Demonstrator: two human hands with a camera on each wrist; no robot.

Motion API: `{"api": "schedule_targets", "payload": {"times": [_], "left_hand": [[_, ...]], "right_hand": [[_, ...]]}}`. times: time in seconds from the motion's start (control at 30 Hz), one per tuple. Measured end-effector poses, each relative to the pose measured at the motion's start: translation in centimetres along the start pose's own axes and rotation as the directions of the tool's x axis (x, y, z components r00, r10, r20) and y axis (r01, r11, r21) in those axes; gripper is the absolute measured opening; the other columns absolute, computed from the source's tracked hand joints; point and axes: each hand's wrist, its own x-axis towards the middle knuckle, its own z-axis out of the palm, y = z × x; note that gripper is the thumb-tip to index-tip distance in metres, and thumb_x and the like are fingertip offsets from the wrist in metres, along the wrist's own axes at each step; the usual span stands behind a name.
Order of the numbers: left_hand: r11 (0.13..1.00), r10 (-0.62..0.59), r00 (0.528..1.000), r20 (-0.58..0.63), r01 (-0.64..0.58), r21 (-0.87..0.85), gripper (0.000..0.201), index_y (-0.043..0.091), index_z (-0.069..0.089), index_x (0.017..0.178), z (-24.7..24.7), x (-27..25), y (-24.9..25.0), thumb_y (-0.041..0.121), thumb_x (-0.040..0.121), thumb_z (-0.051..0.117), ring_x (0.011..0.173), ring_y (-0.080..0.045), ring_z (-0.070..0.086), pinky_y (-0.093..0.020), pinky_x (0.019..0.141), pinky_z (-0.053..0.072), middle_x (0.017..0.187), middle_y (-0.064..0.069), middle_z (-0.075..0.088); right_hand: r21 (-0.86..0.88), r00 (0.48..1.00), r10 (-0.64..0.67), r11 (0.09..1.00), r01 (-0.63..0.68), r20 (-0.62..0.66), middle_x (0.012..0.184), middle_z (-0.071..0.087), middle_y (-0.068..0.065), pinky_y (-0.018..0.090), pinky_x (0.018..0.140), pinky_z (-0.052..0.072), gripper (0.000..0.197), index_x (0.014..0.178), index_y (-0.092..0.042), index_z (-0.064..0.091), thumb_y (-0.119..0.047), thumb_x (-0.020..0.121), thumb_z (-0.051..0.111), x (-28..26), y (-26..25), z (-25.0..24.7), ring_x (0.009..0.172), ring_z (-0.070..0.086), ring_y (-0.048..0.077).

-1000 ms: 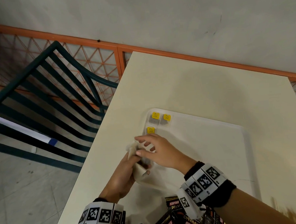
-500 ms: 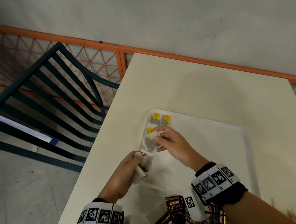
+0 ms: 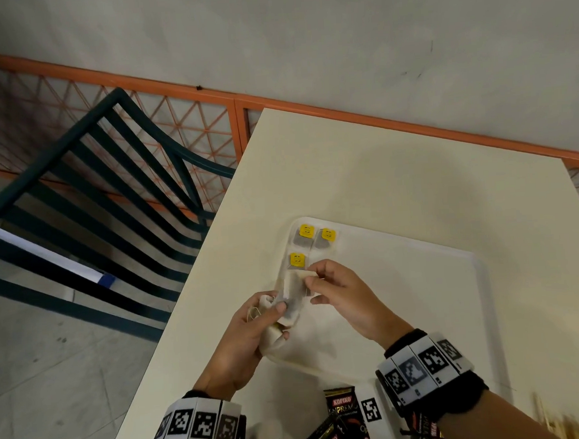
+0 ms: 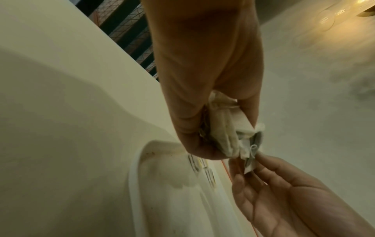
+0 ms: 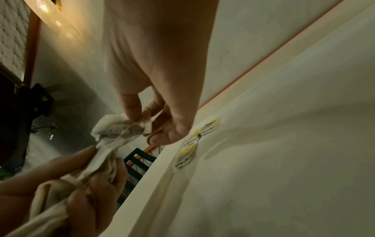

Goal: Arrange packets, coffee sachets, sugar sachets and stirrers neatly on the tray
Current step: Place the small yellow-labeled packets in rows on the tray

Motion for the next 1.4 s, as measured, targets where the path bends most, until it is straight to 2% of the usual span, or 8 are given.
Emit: {"api": "schedule_targets", "payload": {"times": [0.1, 0.2, 0.37, 0.73, 0.9, 1.1, 1.23, 1.4], "left_hand": [[1.000, 0.014, 0.998, -0.056, -0.014, 0.001, 0.023, 0.006, 0.060, 0.101, -0.8, -0.1, -0.1, 0.015, 0.080, 0.060, 0.073, -0.012, 0.061, -0.023, 0.063, 0.055, 0.084, -0.006, 0.064], [1.000, 0.018, 0.994, -0.108, -0.016, 0.017, 0.016, 0.008, 0.060, 0.102, -1.4, -0.1, -0.2, 0.013, 0.088, 0.054, 0.076, -0.013, 0.060, -0.024, 0.063, 0.054, 0.087, -0.005, 0.064], [0.999, 0.006, 0.992, -0.126, -0.001, 0.041, 0.017, 0.009, 0.060, 0.105, -1.7, 0.0, -0.2, 0.015, 0.090, 0.053, 0.084, -0.018, 0.058, -0.026, 0.066, 0.053, 0.092, -0.007, 0.062], [0.999, 0.011, 0.993, -0.121, -0.006, 0.041, 0.016, 0.009, 0.060, 0.102, -1.7, 0.1, -0.4, 0.016, 0.089, 0.053, 0.074, -0.016, 0.056, -0.027, 0.066, 0.050, 0.083, -0.005, 0.061], [0.998, 0.017, 0.993, -0.116, -0.010, 0.060, 0.013, 0.009, 0.060, 0.099, -1.8, 0.0, -0.2, 0.015, 0.090, 0.053, 0.069, -0.014, 0.056, -0.030, 0.067, 0.049, 0.081, -0.006, 0.061], [0.998, 0.010, 0.994, -0.110, -0.004, 0.061, 0.013, 0.011, 0.061, 0.099, -1.8, -0.2, -0.1, 0.015, 0.090, 0.053, 0.079, -0.017, 0.056, -0.034, 0.075, 0.048, 0.086, -0.006, 0.062], [0.998, 0.013, 0.992, -0.124, -0.005, 0.061, 0.017, 0.009, 0.060, 0.104, -2.1, -0.3, -0.2, 0.016, 0.090, 0.053, 0.085, -0.020, 0.057, -0.035, 0.078, 0.049, 0.092, -0.008, 0.062], [0.998, 0.009, 0.992, -0.127, -0.001, 0.061, 0.016, 0.009, 0.059, 0.103, -2.1, -0.3, -0.2, 0.014, 0.090, 0.052, 0.084, -0.021, 0.056, -0.032, 0.075, 0.049, 0.091, -0.009, 0.061]], "right_hand": [[-0.030, 0.974, -0.080, 0.997, 0.075, -0.213, 0.082, 0.061, 0.004, 0.020, 0.065, 0.050, 0.015, 0.081, -0.016, 0.059, -0.003, 0.087, 0.057, 0.6, 0.6, -0.9, 0.074, 0.059, 0.017], [-0.490, 0.871, -0.351, 0.859, 0.152, -0.344, 0.078, 0.059, -0.004, 0.005, 0.065, 0.044, 0.015, 0.077, -0.016, 0.063, -0.002, 0.080, 0.063, 1.1, 1.9, -1.9, 0.070, 0.058, 0.011], [-0.846, 0.958, -0.280, 0.494, 0.202, 0.065, 0.103, 0.056, 0.006, 0.017, 0.086, 0.038, 0.021, 0.100, -0.007, 0.067, -0.004, 0.083, 0.056, 1.1, 4.8, -3.2, 0.098, 0.054, 0.019], [-0.807, 0.906, -0.420, 0.550, 0.215, -0.045, 0.082, 0.040, -0.006, 0.008, 0.075, 0.032, 0.018, 0.094, -0.021, 0.073, -0.010, 0.085, 0.062, 0.0, 4.1, -3.7, 0.078, 0.038, 0.005], [-0.669, 0.977, -0.211, 0.720, 0.184, 0.041, 0.085, 0.060, 0.004, 0.009, 0.064, 0.036, 0.034, 0.075, -0.029, 0.061, 0.003, 0.081, 0.052, 0.6, 2.2, -4.2, 0.070, 0.050, 0.008], [-0.877, 0.987, -0.143, 0.461, 0.136, 0.078, 0.140, 0.041, 0.008, 0.033, 0.107, 0.030, 0.030, 0.116, -0.011, 0.060, -0.018, 0.087, 0.054, 1.6, 1.9, -4.0, 0.131, 0.033, 0.024], [-0.907, 0.949, -0.305, 0.375, 0.192, 0.075, 0.131, 0.053, 0.008, 0.040, 0.101, 0.039, 0.036, 0.114, -0.012, 0.063, -0.009, 0.085, 0.042, 0.9, 2.5, -3.8, 0.123, 0.046, 0.028], [-0.910, 0.979, -0.064, 0.362, 0.201, 0.191, 0.149, 0.034, -0.002, 0.023, 0.111, 0.021, 0.053, 0.140, -0.017, 0.038, 0.000, 0.090, 0.036, -0.2, 3.0, -4.1, 0.136, 0.031, 0.017]]}}
